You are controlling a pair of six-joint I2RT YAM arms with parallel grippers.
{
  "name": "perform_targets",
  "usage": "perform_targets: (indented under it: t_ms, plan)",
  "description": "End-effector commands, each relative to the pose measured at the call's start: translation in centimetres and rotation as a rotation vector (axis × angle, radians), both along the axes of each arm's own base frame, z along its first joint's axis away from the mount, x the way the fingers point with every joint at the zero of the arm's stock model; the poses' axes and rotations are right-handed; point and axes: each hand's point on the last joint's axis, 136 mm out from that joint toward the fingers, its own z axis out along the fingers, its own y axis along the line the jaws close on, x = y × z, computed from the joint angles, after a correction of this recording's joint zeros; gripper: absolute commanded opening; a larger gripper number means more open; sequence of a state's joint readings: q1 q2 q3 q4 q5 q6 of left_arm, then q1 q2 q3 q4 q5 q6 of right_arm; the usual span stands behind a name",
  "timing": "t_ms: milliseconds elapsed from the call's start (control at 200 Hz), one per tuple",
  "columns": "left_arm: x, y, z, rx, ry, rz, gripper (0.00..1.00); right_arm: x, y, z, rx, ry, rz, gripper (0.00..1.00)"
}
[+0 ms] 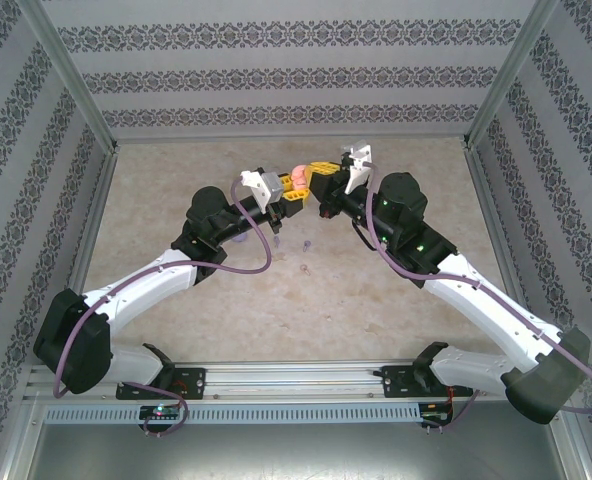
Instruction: Insert wireless bluetooth earbuds into charging case
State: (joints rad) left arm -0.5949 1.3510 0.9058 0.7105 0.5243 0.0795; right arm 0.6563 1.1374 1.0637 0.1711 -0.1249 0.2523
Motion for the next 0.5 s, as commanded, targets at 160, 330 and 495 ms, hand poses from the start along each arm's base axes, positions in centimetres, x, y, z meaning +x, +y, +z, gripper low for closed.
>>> perform_targets:
  t_ms: [160, 330, 495]
  plan:
    - [-1.0, -0.7, 2.3, -0.027, -0.068, -0.041, 0.0, -0.7, -0.5, 2.9, 0.054, -0.069, 0.01, 0.02]
    - [-1.0, -0.8, 2.3, -0.026, -0.067, -0.043, 0.0, -0.9, 0.0, 2.7, 0.056, -0.059, 0.034, 0.02]
    - [-1.0, -0.8, 2.2, -0.024, -0.064, -0.043, 0.0, -1.1, 0.6, 2.4, 0.052, -0.054, 0.055, 0.02]
